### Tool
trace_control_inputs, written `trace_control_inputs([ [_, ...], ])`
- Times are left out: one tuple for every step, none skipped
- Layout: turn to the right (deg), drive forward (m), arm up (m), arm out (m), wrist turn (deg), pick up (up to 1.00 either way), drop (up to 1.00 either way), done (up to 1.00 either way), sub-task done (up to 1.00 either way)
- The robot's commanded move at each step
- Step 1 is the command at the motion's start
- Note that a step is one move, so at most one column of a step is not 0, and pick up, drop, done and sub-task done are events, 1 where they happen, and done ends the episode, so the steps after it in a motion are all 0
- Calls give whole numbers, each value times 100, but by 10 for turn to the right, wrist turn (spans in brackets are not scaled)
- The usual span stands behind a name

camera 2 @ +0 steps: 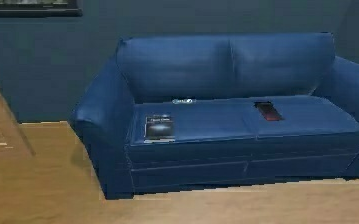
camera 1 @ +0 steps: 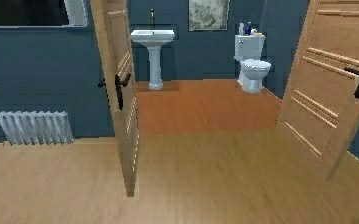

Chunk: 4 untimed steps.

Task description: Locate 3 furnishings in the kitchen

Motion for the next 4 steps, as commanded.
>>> trace_control_inputs([
  [-30,0,0,0,0,0,0,0,0],
  [0,100,0,0,0,0,0,0,0],
  [-90,0,0,0,0,0,0,0,0],
  [0,15,0,0,0,0,0,0,0],
])
